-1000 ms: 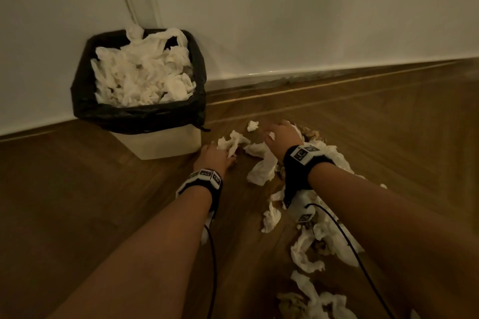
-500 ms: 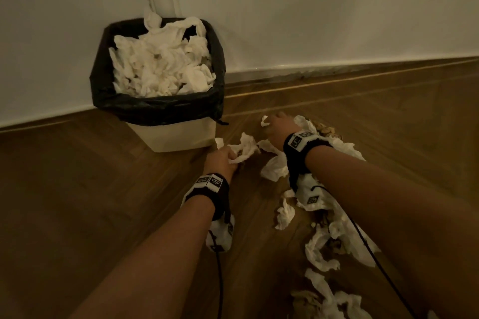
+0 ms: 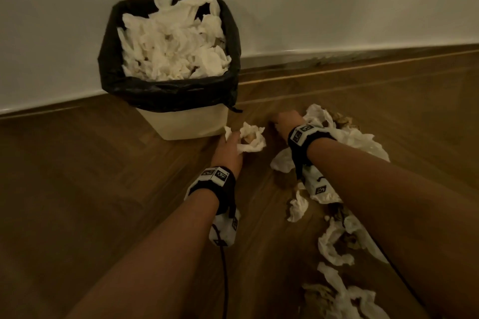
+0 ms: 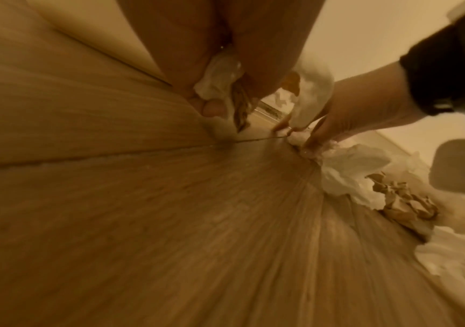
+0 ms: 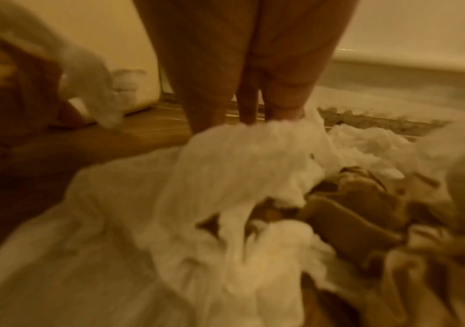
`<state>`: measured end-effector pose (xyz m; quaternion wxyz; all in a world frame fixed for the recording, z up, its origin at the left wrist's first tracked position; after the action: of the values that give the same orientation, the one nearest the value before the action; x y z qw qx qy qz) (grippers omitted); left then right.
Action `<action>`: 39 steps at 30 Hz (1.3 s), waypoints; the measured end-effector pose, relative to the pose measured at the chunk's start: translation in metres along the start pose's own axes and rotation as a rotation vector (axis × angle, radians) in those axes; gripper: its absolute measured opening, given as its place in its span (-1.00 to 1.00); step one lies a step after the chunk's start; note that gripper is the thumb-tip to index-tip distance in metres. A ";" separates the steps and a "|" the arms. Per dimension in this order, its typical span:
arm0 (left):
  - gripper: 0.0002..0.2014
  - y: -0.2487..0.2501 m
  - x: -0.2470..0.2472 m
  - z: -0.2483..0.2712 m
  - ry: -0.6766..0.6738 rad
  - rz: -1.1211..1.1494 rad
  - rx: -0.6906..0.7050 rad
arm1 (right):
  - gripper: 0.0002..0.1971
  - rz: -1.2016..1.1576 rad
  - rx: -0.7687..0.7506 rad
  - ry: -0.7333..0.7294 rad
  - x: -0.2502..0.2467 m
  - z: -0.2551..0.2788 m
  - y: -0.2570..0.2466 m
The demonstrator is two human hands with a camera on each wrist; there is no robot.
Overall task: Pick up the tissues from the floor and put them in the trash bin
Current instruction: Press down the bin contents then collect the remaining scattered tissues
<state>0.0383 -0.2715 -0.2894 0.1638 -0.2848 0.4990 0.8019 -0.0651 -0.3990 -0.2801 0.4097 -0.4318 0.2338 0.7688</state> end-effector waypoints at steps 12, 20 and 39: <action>-0.78 0.031 -0.005 0.010 -0.046 0.003 0.025 | -0.80 -1.087 0.129 0.523 -0.045 0.085 0.051; -0.44 0.088 -0.013 0.032 -0.050 0.319 0.140 | -0.73 -2.146 0.216 0.548 -0.033 0.137 0.066; -0.45 0.209 -0.078 0.078 0.106 0.501 0.489 | -0.70 -2.079 0.240 0.469 -0.086 0.222 0.075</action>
<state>-0.0375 -0.2943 -0.0665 -0.0006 -0.1471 0.7385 0.6580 -0.2071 -0.3186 -0.0912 0.8479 -0.5130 -0.1015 -0.0873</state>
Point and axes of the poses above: each hand's wrist, its own z-axis away from the middle knuckle, its own x-axis out of the palm, y = z × x, the point moved 10 cm from there along -z, towards the middle knuckle, and after that the axes turned 2 degrees about -y, right-handed, at the moved point
